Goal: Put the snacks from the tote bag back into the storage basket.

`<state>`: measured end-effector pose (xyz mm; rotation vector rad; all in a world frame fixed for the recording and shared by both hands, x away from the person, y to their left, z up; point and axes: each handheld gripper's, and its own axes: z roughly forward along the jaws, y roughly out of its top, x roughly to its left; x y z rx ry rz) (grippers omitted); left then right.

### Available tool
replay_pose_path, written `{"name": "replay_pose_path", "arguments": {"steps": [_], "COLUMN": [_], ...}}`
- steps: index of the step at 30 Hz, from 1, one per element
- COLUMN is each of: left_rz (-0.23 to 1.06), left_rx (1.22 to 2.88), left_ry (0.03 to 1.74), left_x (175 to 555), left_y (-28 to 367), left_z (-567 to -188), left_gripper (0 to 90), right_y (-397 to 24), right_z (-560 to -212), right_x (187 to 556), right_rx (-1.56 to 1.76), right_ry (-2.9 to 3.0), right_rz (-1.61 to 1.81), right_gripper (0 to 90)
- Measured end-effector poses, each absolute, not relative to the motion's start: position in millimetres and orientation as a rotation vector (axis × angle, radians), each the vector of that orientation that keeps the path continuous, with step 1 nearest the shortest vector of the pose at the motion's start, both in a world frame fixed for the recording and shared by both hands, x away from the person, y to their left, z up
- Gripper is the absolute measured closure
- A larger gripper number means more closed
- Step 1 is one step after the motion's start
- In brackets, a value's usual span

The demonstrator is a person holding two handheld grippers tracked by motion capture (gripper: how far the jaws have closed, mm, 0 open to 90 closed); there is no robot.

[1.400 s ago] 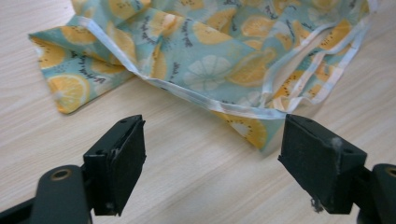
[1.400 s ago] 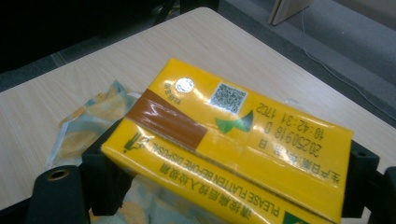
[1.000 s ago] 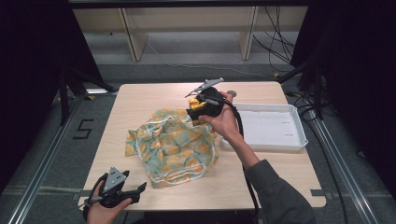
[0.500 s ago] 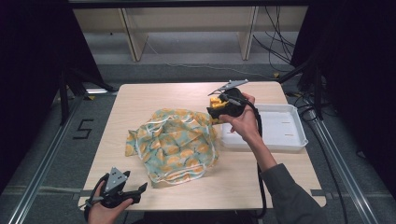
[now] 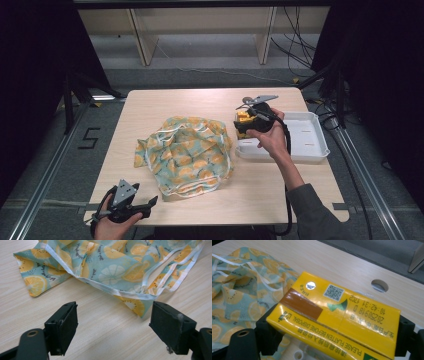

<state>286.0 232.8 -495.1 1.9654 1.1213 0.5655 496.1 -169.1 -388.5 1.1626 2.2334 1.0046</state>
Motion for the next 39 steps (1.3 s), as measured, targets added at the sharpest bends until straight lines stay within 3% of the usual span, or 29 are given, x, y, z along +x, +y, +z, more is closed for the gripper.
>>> {"name": "replay_pose_path", "arguments": {"steps": [39], "left_rz": [0.573], "left_rx": [2.006], "left_ry": [1.086], "left_x": [286], "left_y": [236], "left_z": [-492], "left_gripper": [21.4], "right_y": [-183], "right_z": [-430], "right_x": [496], "right_rx": [1.266], "right_ry": [2.241], "right_rz": [0.91], "right_gripper": [19.8]}}
